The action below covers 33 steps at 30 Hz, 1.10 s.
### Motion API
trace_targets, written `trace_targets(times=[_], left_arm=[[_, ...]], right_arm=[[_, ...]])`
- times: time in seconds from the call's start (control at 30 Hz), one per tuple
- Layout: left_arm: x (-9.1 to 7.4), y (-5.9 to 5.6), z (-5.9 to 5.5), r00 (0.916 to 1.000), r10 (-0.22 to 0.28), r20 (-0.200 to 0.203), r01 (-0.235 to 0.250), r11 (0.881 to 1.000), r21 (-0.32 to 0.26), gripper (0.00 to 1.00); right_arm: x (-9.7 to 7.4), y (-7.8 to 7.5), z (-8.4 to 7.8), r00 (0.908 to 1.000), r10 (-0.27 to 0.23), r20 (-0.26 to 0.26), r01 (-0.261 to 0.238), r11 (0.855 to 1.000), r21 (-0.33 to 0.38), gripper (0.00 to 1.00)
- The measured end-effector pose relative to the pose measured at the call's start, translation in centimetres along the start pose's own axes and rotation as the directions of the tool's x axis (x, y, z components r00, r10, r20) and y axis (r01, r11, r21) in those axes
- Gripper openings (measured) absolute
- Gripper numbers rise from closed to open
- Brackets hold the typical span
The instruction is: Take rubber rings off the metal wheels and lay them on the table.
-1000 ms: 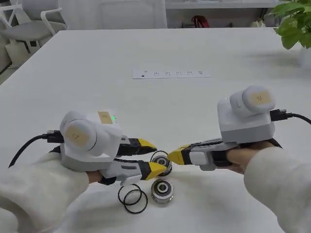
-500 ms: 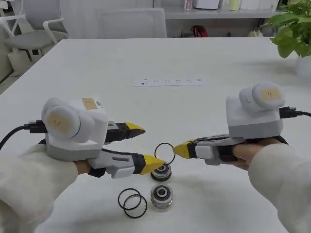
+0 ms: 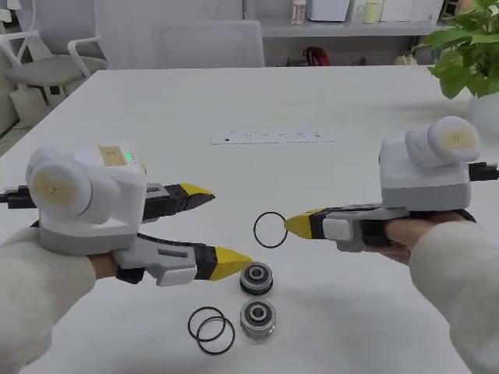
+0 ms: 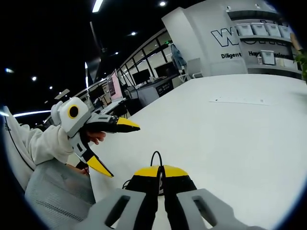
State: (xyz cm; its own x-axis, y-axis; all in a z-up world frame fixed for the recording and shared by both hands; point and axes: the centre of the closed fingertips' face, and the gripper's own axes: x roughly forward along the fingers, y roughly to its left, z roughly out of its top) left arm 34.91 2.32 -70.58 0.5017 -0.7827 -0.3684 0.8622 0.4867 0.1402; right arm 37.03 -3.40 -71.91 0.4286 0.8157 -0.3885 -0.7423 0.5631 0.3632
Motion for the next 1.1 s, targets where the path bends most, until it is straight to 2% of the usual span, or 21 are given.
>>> trace_targets(times=[0.13, 0.33, 0.5, 0.83, 1.1], left_arm=[[-0.7, 0.4, 0.0, 0.9998, 0.019, -0.003, -0.019, 1.0, 0.003, 0.65], [-1.8, 0.8, 0.4, 0.9988, 0.047, 0.015, -0.047, 0.999, -0.009, 0.65], [-2.9, 0.7, -0.5, 0.9979, 0.065, -0.008, -0.065, 0.998, -0.006, 0.66], [-4.7, 1.1, -0.6, 0.9938, 0.111, 0.005, -0.111, 0.994, -0.025, 0.69], [-5.5, 0.7, -1.6, 0.9923, 0.123, -0.018, -0.123, 0.992, -0.024, 0.7]], right_arm=[[-0.3, 0.1, 0.6, 0.9997, 0.0, 0.023, 0.0, 1.0, 0.007, 0.0], [-0.7, 0.0, 1.4, 0.9985, 0.001, 0.054, -0.002, 1.0, 0.015, 0.0], [-1.0, 0.1, 1.9, 0.9974, 0.002, 0.072, -0.004, 1.0, 0.02, 0.0], [-1.4, 0.5, 3.0, 0.994, 0.011, 0.109, -0.013, 1.0, 0.019, 0.0], [-1.3, 1.1, 3.3, 0.993, 0.028, 0.115, -0.029, 1.0, 0.008, 0.0]])
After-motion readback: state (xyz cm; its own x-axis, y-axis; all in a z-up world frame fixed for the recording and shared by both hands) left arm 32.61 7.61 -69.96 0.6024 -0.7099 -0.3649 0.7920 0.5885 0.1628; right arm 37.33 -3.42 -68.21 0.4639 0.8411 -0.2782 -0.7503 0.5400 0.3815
